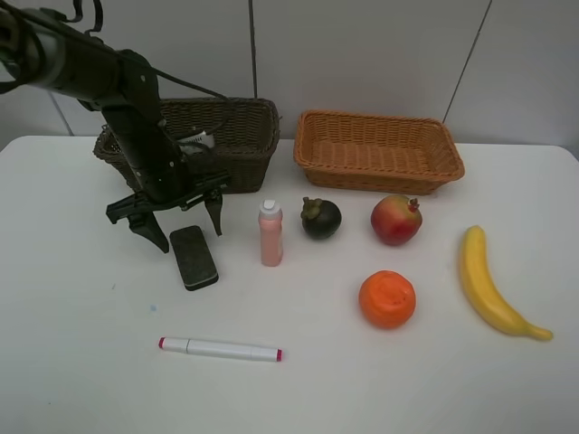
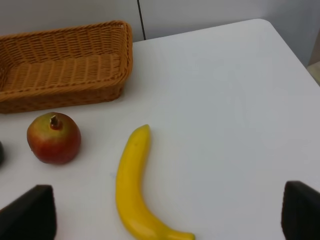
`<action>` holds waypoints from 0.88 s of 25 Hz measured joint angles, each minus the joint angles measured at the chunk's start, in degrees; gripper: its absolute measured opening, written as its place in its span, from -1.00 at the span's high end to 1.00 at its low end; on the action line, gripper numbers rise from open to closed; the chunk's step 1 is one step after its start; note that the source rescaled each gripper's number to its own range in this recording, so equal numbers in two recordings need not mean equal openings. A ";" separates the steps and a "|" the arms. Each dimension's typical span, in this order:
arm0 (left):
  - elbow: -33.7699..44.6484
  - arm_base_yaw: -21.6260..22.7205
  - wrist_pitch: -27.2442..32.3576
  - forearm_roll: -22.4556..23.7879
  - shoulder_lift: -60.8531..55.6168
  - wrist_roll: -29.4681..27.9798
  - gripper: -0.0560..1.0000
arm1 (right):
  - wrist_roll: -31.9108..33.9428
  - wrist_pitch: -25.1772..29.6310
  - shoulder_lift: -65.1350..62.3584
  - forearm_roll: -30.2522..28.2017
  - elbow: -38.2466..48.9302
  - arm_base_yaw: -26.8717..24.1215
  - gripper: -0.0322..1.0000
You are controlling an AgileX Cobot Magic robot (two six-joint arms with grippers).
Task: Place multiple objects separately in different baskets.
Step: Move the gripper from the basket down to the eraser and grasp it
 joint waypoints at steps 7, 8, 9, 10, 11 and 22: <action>-0.05 -1.03 0.16 1.10 2.02 -1.72 -0.85 | 0.00 0.00 0.00 0.00 0.00 0.00 -1.00; -0.06 -1.03 0.60 1.74 2.03 -1.72 -0.85 | 0.00 0.00 0.00 0.00 0.00 0.00 -1.00; -0.06 -1.03 1.01 2.18 2.07 -1.98 -0.85 | 0.00 0.00 0.00 0.00 0.00 0.00 -1.00; -0.06 -1.03 1.38 2.36 2.21 -2.43 -0.85 | 0.00 0.00 0.00 0.00 0.00 0.00 -1.00; 0.00 -1.03 1.80 2.36 2.30 -2.78 -0.85 | 0.00 0.00 0.00 0.00 0.00 0.00 -1.00; 0.00 -1.03 5.77 3.74 2.52 -3.31 -0.85 | 0.00 0.00 0.00 0.00 0.00 0.00 -1.00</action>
